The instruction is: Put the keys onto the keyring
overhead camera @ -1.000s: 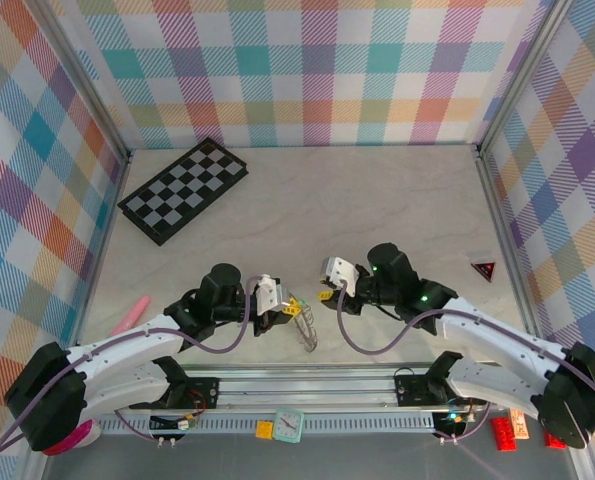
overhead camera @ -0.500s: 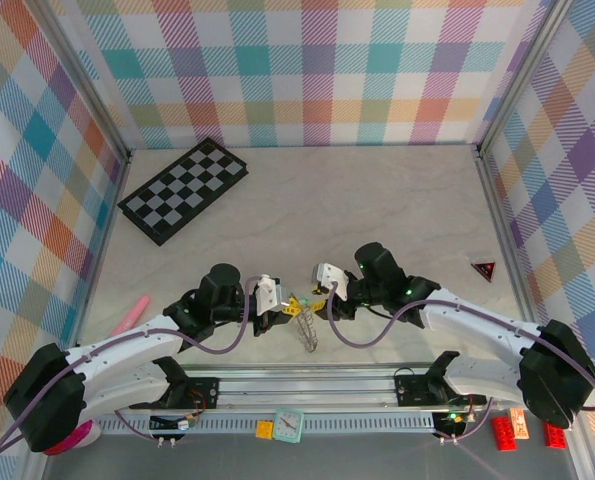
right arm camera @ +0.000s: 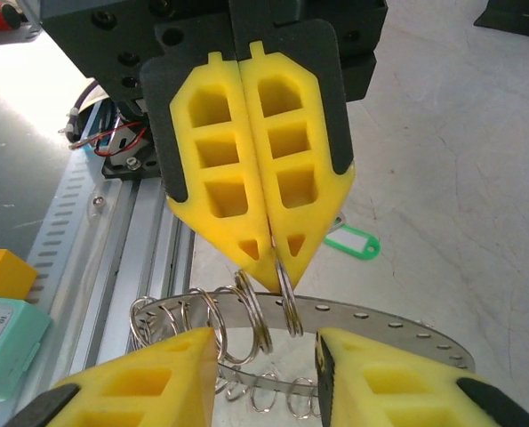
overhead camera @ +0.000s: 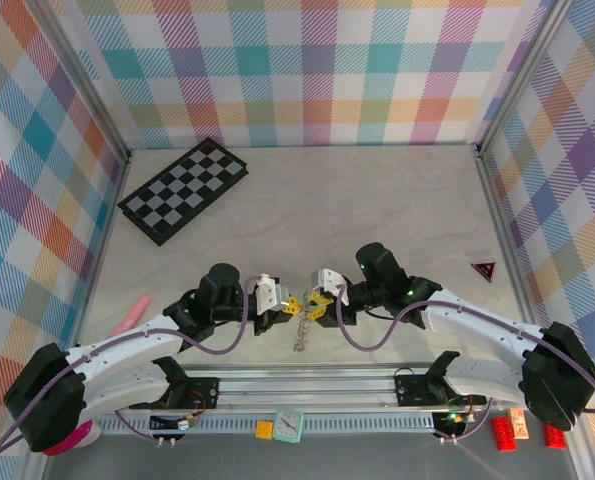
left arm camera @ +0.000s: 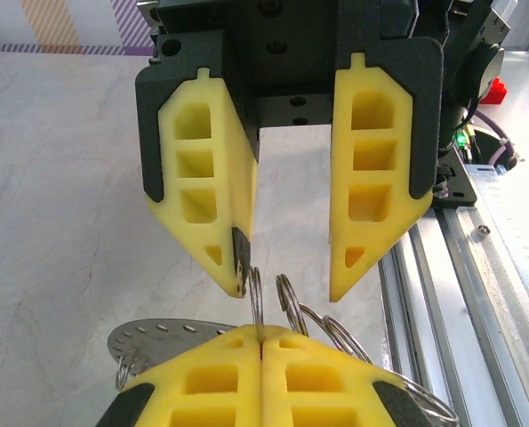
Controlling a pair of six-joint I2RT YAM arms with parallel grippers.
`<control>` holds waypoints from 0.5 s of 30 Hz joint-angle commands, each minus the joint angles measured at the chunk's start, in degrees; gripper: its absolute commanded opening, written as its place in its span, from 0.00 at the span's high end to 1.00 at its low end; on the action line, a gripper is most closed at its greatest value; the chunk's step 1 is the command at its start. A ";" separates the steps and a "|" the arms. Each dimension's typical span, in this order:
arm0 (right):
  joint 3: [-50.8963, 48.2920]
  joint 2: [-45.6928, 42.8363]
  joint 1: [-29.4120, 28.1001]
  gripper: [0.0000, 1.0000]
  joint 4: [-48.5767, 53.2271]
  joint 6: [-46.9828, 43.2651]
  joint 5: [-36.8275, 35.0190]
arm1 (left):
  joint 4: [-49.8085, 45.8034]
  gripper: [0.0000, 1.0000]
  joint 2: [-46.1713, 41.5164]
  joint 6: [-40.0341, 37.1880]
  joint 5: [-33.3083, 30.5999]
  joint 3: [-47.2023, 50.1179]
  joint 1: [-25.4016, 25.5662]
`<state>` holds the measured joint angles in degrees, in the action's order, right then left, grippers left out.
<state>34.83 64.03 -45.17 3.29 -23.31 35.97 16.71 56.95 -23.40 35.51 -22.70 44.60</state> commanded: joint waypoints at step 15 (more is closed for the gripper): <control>2.58 -1.37 -0.27 0.63 6.04 1.68 4.37 | 3.37 1.00 -0.61 -0.16 -0.34 0.42 0.57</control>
<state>35.48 62.94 -45.17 8.32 -22.70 36.18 16.71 56.95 -23.42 34.85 -22.68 44.60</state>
